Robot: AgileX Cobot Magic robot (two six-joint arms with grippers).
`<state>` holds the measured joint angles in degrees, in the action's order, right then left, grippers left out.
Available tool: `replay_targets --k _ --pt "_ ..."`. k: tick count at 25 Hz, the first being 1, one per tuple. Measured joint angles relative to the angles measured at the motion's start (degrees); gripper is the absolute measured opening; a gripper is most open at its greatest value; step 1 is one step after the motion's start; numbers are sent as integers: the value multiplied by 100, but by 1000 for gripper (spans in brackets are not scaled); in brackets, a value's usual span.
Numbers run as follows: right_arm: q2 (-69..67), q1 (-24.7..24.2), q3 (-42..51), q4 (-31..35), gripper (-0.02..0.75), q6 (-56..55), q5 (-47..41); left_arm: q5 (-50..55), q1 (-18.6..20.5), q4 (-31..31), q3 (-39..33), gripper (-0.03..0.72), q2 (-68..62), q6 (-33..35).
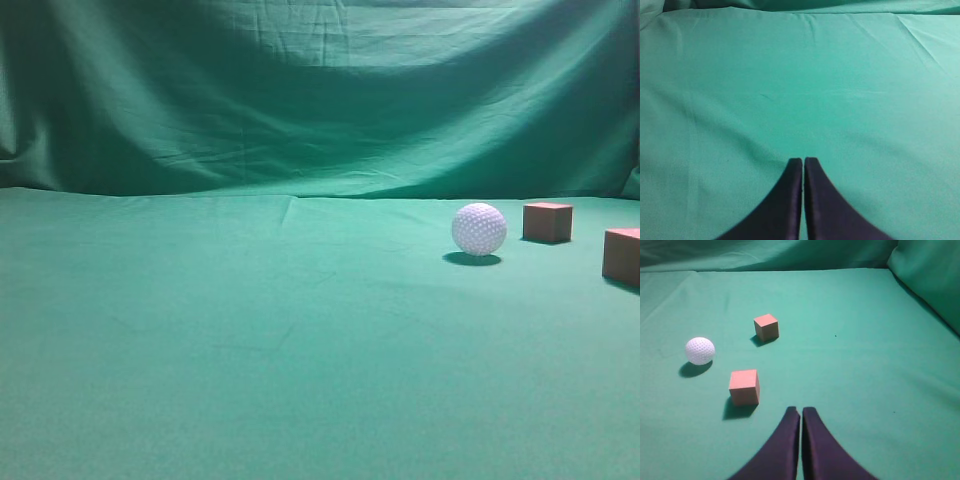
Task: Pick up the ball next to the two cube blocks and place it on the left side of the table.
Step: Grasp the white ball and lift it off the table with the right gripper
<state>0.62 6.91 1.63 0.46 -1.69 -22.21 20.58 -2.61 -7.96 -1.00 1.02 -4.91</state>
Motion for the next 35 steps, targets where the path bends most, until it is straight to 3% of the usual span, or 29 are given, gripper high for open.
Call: replay_targets --k 23,26,32,35 --pt "0 0 0 -38 0 0 87 0 0 0 0 0 0 0" --pt "0 0 0 299 0 -172 802 0 0 0 0 0 0 0" --pt "0 0 0 496 0 -181 3155 0 0 0 0 0 0 0" --pt "0 0 -213 518 0 -165 3152 0 0 0 0 0 0 0"
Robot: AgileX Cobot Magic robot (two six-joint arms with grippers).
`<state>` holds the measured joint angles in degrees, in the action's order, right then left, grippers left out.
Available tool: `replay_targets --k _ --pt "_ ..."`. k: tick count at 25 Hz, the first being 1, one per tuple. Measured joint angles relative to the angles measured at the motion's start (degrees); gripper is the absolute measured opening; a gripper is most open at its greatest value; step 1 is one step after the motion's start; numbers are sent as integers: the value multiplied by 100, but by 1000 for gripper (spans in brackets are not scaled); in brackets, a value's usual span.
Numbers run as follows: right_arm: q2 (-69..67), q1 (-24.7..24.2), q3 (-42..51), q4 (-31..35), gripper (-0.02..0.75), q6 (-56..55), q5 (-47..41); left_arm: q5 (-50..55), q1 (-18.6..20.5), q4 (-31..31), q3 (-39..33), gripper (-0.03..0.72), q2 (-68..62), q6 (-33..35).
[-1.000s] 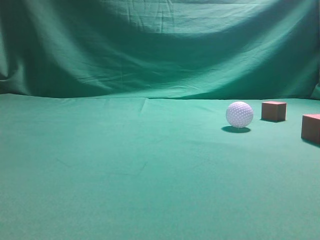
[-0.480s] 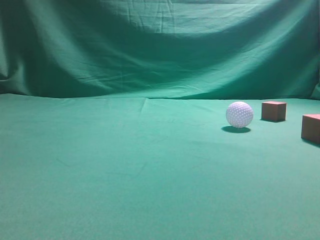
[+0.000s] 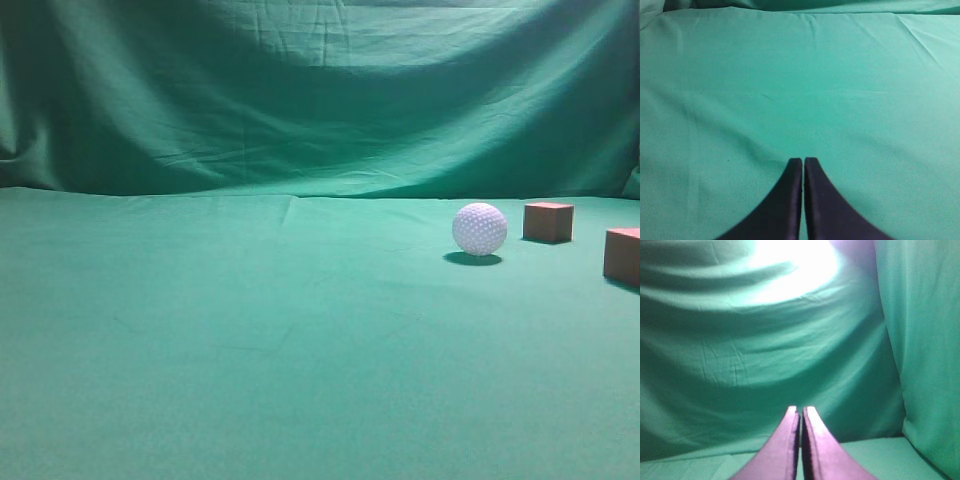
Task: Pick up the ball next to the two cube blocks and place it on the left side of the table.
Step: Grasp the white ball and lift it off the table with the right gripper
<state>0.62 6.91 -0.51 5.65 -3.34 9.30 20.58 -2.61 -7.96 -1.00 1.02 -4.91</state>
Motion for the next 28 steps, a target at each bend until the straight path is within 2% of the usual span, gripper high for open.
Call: replay_targets --k 5,11,15,19,21,25,28 --pt "-791 0 -1366 0 0 0 -1239 0 0 0 0 0 0 0" --pt "-2721 0 -2851 0 0 10 -3337 0 0 0 0 0 0 0" --pt "-3962 0 -3479 89 0 371 -4342 0 0 0 0 0 0 0" --pt "-5079 14 -4050 960 0 1430 -4897 0 0 0 0 0 0 0" --pt "-5654 174 -4262 1427 0 2138 -5049 0 0 0 0 0 0 0" --pt "-6609 816 -4593 1628 0 2703 -5108 0 0 0 0 0 0 0" --pt "-7209 1214 -4787 1578 0 2836 -4825 0 0 0 0 0 0 0"
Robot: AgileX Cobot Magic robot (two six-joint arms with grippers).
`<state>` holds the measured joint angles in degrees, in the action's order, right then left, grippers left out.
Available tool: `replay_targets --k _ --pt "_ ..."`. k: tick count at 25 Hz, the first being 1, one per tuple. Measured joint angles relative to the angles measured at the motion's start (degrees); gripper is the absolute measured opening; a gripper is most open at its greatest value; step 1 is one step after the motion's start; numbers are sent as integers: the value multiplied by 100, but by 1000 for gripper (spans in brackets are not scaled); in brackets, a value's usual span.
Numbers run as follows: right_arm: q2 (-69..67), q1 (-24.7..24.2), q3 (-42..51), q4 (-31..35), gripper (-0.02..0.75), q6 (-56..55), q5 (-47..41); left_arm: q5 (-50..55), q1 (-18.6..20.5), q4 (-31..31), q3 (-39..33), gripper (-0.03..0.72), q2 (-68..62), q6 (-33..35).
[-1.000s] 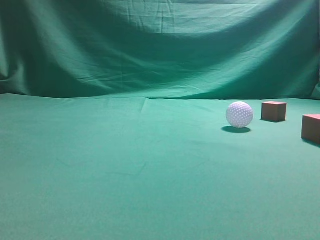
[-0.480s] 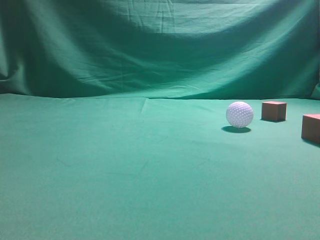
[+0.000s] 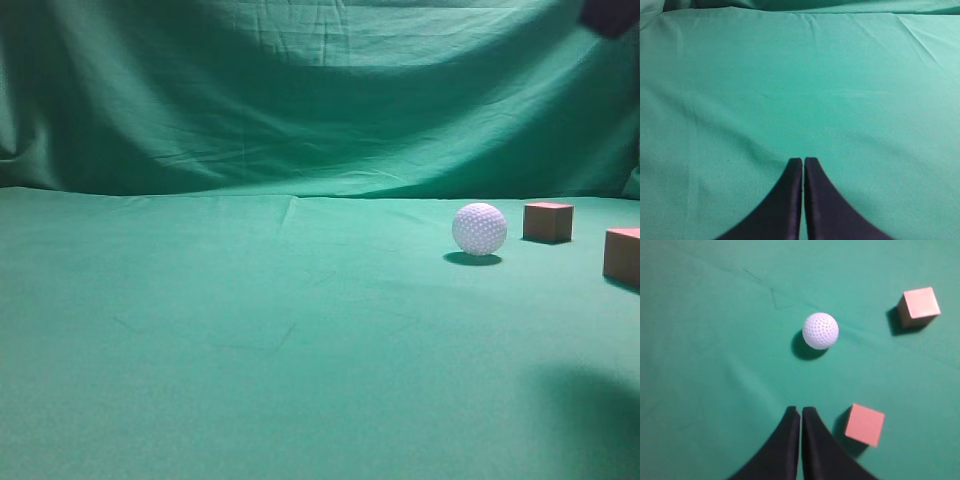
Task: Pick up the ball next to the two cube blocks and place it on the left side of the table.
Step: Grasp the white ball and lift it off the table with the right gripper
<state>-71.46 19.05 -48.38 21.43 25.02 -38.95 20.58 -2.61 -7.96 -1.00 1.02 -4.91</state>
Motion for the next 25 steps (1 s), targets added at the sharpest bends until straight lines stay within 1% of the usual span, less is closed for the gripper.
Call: replay_targets --k 2,5,9,14,15,16,17,18,23,24,25 --pt "-370 169 -147 -10 0 190 276 0 0 0 0 0 0 0" --pt "-970 252 -360 14 0 295 674 0 0 0 0 0 0 0" --pt "-1686 254 -647 37 184 332 881 0 0 0 0 0 0 0" --pt "-2527 254 -907 50 501 332 1073 0 0 0 0 0 0 0" --pt "-2672 254 -955 50 554 332 1162 0 0 0 0 0 0 0" --pt "-2782 254 -1001 50 585 332 1235 0 0 0 0 0 0 0" --pt "-2904 254 -1032 50 605 332 1349 0 0 0 0 0 0 0" --pt "-3017 254 -1069 61 589 332 1464 0 0 0 0 0 0 0" --pt "-3488 254 -1280 105 589 332 1709 0 0 0 0 0 0 0" --pt "-3567 254 -1303 105 540 332 1722 0 0 0 0 0 0 0" --pt "-3635 254 -1325 130 511 332 1749 0 0 0 0 0 0 0"
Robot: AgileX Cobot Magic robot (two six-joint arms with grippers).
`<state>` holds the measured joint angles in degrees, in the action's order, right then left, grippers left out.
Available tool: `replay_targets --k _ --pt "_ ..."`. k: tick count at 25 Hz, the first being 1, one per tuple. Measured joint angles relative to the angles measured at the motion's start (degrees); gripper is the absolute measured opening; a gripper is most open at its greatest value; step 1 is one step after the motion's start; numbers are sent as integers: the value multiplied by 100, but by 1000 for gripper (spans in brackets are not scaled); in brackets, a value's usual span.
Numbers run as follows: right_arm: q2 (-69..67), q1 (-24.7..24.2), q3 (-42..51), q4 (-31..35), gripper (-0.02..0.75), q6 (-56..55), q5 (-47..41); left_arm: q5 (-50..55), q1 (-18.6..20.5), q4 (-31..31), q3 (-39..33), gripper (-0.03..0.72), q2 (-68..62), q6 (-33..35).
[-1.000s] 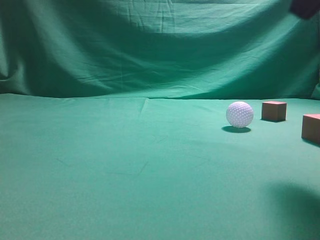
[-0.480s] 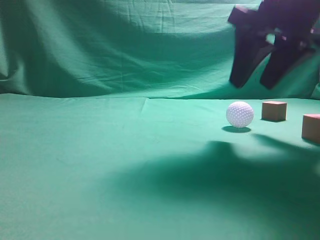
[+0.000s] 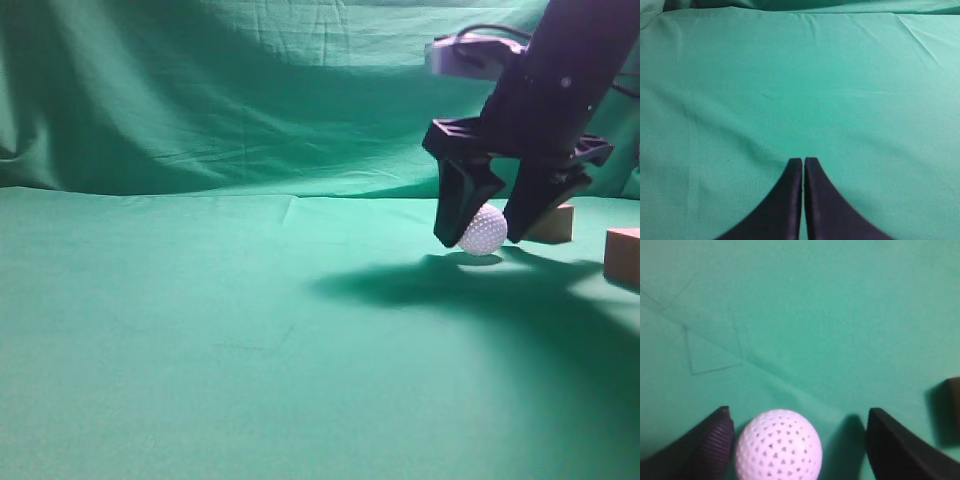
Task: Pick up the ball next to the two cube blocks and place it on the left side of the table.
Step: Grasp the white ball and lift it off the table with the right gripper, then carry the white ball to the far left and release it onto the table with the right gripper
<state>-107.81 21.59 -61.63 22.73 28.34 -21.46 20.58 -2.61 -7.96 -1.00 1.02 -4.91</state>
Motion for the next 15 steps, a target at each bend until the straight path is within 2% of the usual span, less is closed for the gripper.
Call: replay_targets --k 5,10,15 --pt "-89 0 0 23 312 0 66 0 0 0 0 0 0 0" --pt "-120 46 -300 213 320 0 -160 0 0 0 0 0 0 0" --pt "-142 612 -1395 1314 320 398 -497 0 0 0 0 0 0 0"
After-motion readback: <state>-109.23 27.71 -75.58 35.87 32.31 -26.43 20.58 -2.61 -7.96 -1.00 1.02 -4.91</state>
